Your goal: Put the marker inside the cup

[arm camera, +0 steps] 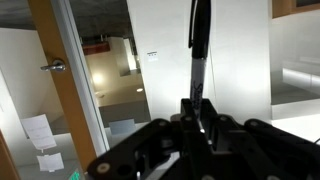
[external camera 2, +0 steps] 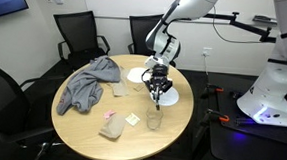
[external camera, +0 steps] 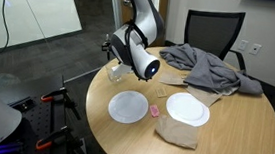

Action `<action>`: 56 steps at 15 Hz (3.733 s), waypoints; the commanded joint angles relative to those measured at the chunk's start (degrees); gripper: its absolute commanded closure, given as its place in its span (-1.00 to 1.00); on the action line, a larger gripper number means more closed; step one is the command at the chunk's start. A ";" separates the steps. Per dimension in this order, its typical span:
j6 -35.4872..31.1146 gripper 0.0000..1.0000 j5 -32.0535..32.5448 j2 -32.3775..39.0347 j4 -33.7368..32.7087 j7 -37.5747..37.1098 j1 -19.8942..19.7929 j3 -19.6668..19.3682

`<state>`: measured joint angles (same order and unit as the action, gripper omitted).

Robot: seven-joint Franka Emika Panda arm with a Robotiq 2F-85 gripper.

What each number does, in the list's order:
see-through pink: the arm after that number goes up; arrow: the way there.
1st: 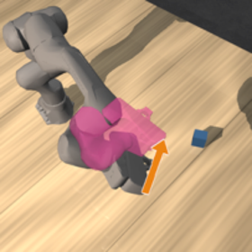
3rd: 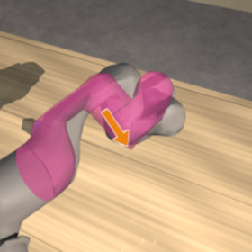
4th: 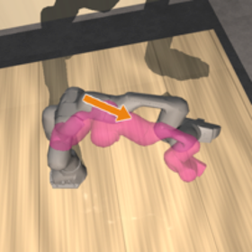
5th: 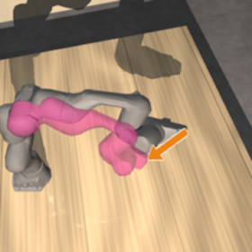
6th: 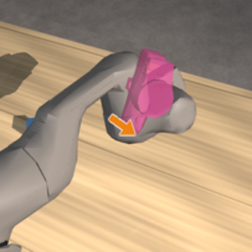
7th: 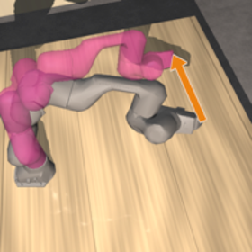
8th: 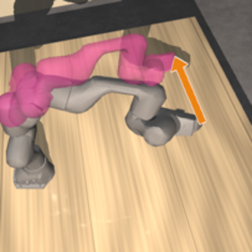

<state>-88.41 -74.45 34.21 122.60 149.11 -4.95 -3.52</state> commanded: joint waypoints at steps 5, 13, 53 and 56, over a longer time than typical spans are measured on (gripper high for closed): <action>-5.39 0.93 1.85 1.94 -2.86 0.00 -2.11 2.43; -10.65 0.93 3.31 3.81 -2.92 0.00 -4.48 5.18; -29.37 -1.00 -21.57 -28.61 10.63 -17.08 4.26 3.42; -29.88 -1.00 -21.55 -29.22 10.95 -17.40 4.40 3.48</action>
<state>-118.38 -96.10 5.03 133.58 131.83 -1.02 0.48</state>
